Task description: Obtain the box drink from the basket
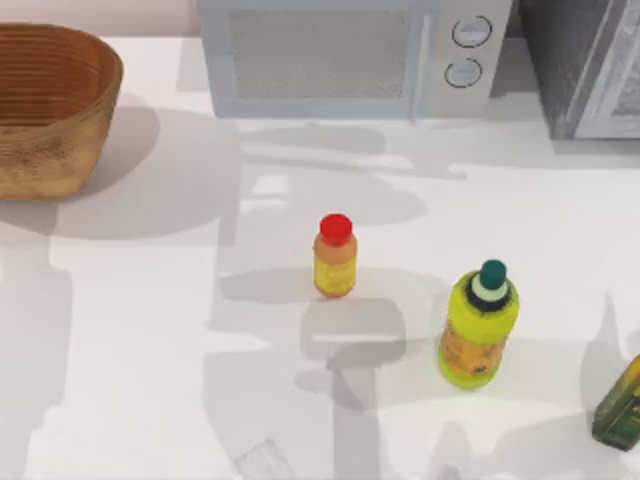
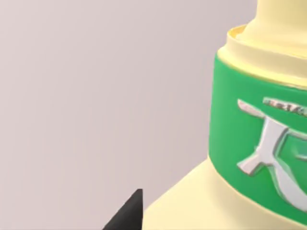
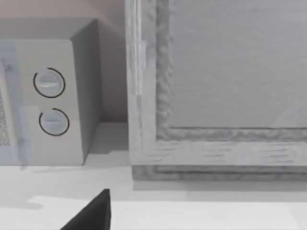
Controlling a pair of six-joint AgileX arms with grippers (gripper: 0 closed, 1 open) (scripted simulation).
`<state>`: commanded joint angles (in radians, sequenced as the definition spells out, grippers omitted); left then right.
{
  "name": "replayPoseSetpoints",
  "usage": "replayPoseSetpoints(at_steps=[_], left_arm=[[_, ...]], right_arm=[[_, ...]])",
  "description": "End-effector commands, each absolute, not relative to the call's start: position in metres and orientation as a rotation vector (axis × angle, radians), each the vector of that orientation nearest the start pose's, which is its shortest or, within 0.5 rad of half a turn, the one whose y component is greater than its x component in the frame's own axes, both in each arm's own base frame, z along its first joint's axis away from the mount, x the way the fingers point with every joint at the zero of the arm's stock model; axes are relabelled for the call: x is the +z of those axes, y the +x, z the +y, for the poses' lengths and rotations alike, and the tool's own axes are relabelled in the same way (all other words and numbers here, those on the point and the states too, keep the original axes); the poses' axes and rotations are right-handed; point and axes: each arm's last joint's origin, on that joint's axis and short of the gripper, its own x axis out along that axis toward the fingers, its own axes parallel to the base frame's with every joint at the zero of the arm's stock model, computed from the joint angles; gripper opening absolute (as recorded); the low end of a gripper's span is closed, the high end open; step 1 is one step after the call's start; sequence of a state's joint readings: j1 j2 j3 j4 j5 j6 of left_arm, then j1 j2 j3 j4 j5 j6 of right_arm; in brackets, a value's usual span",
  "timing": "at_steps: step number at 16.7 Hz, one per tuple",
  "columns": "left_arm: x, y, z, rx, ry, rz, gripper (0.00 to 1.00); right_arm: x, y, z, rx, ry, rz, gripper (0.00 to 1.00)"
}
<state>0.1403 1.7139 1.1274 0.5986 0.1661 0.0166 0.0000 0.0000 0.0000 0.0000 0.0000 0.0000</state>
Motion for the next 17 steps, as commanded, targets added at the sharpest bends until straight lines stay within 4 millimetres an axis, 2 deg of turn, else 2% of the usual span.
replayPoseSetpoints(at_steps=[2, 7, 10, 13, 17], left_arm=[[0.285, 0.393, 0.054, -0.007, 0.002, -0.015, 0.0], [0.283, 0.394, 0.055, -0.005, 0.002, -0.009, 0.0], [0.285, 0.378, 0.051, -0.004, -0.006, 0.011, 0.0], [0.297, 0.342, 0.041, -0.002, -0.009, 0.013, 0.0], [0.311, 0.262, 0.024, -0.002, -0.003, -0.025, 0.0]], right_arm=[[0.16, 0.106, -0.001, 0.0, 0.0, 0.0, 1.0], [0.16, 0.106, -0.001, 0.0, 0.0, 0.0, 1.0], [0.16, 0.106, -0.001, 0.0, 0.0, 0.0, 1.0], [0.16, 0.106, -0.001, 0.0, 0.0, 0.0, 1.0], [0.16, 0.106, -0.001, 0.0, 0.0, 0.0, 1.0]])
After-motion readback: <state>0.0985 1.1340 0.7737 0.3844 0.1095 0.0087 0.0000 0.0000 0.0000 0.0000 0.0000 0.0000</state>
